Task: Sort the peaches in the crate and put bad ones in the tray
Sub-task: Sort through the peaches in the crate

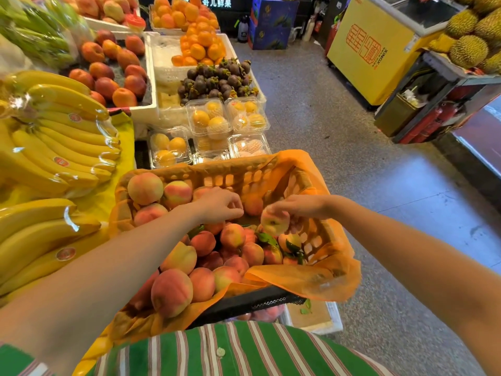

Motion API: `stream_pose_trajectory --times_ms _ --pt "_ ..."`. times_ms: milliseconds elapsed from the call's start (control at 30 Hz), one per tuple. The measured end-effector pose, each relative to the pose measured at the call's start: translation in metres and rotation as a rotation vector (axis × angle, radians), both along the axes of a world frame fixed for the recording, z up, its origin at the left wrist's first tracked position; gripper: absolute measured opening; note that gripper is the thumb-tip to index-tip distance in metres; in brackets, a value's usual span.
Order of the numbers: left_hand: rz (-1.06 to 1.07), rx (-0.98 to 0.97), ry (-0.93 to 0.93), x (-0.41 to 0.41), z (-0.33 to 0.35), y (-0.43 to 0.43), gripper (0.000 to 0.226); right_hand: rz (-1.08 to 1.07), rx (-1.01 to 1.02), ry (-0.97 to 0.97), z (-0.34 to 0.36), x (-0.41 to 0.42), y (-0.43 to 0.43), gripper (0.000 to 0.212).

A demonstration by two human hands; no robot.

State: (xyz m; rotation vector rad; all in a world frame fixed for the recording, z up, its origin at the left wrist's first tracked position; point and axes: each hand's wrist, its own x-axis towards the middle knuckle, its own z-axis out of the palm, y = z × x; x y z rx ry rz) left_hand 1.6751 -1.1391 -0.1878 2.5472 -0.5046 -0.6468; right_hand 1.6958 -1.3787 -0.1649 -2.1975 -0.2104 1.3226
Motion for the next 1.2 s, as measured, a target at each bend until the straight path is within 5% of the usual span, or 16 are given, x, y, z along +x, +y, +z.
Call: stream_pose_trajectory --times_ms 67,133,367,600,767,967,1200 --pt "-0.140 0.376 -0.150 -0.003 -0.002 0.003 0.040 0.299 -0.288 -0.130 0.001 0.002 0.007 0.069" --pt "-0.191 0.549 -0.211 -0.006 -0.003 0.006 0.049 0.536 -0.512 -0.232 -0.001 -0.001 0.015 0.067" --pt "-0.137 0.421 -0.236 -0.006 -0.009 0.024 0.042 0.848 -0.697 -0.329 -0.011 -0.013 0.028 0.071" --pt "-0.126 0.297 -0.271 -0.011 -0.007 0.036 0.038 0.971 -0.636 -0.160 -0.027 -0.031 0.032 0.070" --pt "-0.047 0.146 -0.203 -0.019 -0.009 0.041 0.037 0.870 -0.541 -0.209 -0.036 -0.029 0.031 0.057" --pt "0.031 -0.050 -0.153 -0.033 0.017 0.050 0.026 0.415 -0.150 -0.194 0.005 -0.006 0.046 0.040" --pt "0.178 -0.084 -0.167 -0.075 0.042 0.086 0.014 0.195 -0.015 -0.117 0.081 -0.049 0.093 0.044"
